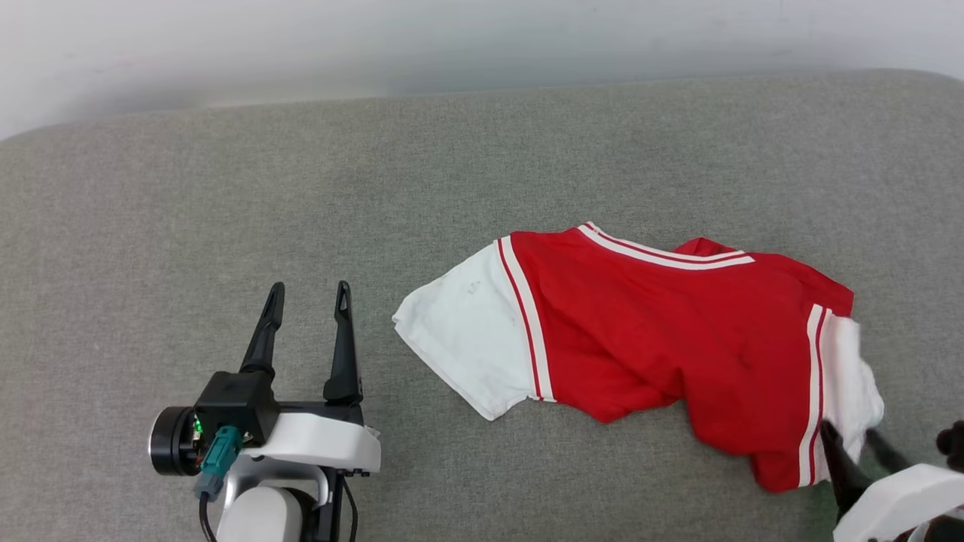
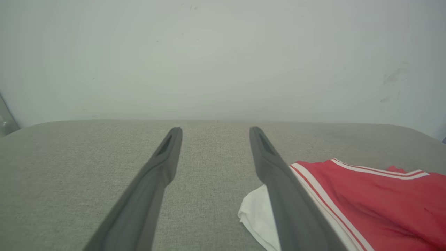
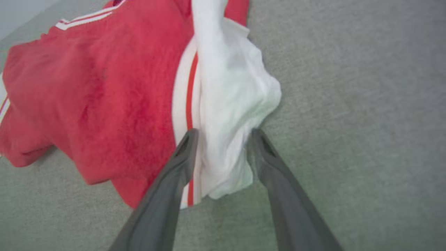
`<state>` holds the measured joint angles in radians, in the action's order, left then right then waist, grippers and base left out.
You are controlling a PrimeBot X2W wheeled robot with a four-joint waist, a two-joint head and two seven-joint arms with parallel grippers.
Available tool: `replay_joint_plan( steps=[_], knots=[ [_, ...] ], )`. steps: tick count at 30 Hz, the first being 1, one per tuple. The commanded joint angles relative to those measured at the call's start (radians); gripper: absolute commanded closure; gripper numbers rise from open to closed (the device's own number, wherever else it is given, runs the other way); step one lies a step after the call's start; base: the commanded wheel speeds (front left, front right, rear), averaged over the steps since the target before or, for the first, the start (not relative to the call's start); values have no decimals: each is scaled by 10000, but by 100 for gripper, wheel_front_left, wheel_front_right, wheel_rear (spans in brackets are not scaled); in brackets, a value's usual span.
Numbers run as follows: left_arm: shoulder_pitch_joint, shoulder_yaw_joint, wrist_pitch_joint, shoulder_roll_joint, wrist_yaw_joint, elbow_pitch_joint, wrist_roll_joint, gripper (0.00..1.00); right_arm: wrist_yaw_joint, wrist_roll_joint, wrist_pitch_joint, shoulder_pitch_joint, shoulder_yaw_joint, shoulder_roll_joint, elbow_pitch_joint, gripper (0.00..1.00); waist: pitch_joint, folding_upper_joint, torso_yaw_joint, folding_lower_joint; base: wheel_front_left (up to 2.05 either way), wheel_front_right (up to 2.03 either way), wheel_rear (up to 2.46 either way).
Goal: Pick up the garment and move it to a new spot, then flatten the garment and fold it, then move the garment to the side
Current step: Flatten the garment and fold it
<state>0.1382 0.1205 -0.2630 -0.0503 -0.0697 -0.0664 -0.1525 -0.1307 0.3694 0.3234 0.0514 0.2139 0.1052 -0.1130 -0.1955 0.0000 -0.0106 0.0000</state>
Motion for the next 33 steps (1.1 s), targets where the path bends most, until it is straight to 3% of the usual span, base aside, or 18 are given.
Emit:
replay_joint_plan(
  steps=[1, 7, 11, 15, 21, 27, 33],
  knots=[
    [-90, -57, -23, 0, 34, -6, 51, 0, 0, -181, -402, -78, 37, -97, 152, 0, 27, 0, -10, 0, 0, 0, 0],
    [-313, -229, -23, 2, 93, -17, 26, 0, 1, -754, -2372, -357, -84, -316, 716, 0, 224, 0, -111, 0, 0, 0, 0],
    [-425, -314, -23, 2, 84, 13, -23, 0, 1, -801, -2538, -413, -142, -355, 972, 0, 328, 0, -193, 0, 0, 0, 0],
    [-352, -321, -23, 0, 53, 60, -16, 0, 1, -591, -1847, -504, 109, -137, 946, 0, 271, 0, -273, 0, 0, 0, 0],
    [-71, -181, -23, 0, -13, 120, 0, 0, 1, -39, 130, -783, 747, 814, 336, 0, -46, 0, -259, 0, 0, 0, 0],
    [187, -59, -23, 0, -72, 184, 22, 0, 1, 677, 1641, -1189, -40, 1941, 28, 0, -497, 0, -140, 0, 0, 0, 0],
    [403, 98, -23, 0, -187, 225, -30, 0, 1, 1347, 2677, -1473, -1330, 2654, -218, 0, -935, 0, 8, 0, 0, 0, 0]
  ],
)
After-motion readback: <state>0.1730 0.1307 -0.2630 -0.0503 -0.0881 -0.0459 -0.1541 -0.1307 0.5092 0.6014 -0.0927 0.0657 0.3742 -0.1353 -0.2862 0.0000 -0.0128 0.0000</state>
